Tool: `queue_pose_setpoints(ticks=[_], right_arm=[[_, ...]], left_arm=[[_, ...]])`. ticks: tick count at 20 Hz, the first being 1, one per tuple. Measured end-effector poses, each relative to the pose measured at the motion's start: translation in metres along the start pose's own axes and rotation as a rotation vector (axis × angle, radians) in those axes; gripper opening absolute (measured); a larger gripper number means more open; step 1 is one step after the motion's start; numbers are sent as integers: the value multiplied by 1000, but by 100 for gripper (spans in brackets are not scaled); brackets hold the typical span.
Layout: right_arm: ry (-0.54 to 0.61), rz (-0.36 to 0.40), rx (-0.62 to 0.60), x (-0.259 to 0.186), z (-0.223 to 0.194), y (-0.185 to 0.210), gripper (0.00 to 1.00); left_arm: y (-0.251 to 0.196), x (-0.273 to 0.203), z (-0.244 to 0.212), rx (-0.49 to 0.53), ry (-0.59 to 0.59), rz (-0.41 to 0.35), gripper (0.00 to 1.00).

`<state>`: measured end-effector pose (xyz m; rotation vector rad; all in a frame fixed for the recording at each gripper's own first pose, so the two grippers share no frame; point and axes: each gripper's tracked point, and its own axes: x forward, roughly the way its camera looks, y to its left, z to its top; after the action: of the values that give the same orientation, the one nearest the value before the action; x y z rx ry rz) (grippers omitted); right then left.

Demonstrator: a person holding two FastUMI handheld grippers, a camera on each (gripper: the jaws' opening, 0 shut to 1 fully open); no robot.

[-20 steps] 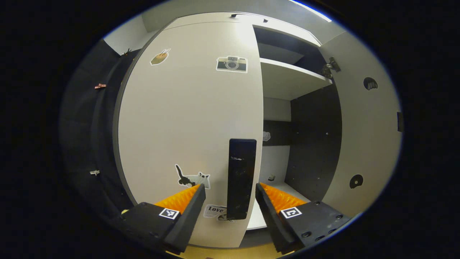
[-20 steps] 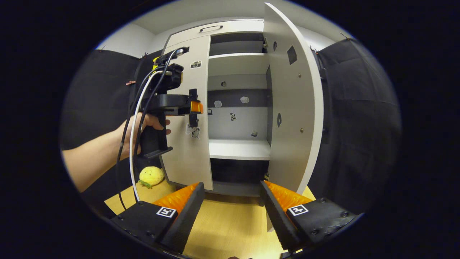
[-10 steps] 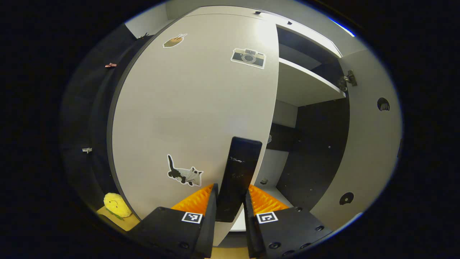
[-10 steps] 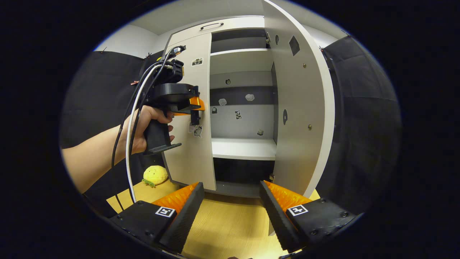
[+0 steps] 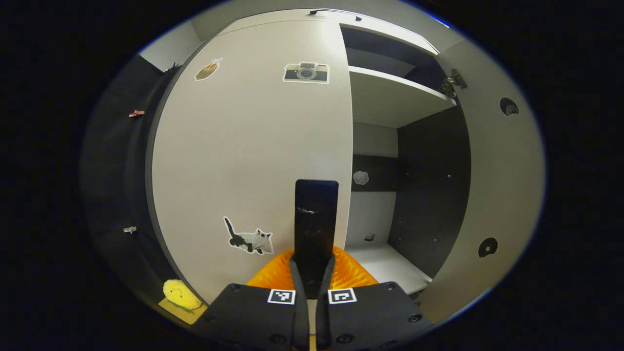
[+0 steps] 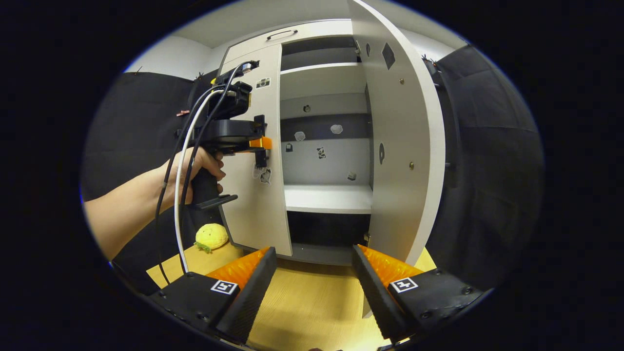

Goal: Open the right door of the double-door shoe cabinet with the right hand, and open the left door with the left hand.

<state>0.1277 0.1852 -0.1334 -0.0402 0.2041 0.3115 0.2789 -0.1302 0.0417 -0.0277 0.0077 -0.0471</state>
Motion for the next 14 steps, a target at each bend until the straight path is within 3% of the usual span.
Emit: queue_pose_setpoints(ticks=[4,9,14], right_arm=[[-5,-2,1,-4,2,0,97],[12,-35,15,-6,4,-1,97],[24,-99,29,-10,5,4,97]], left_arm=[[1,-4,-1,10,3,11,10],[3,-21,-1,-19,8,-59,10],[11,-53,-4,-40,11,-68,10]])
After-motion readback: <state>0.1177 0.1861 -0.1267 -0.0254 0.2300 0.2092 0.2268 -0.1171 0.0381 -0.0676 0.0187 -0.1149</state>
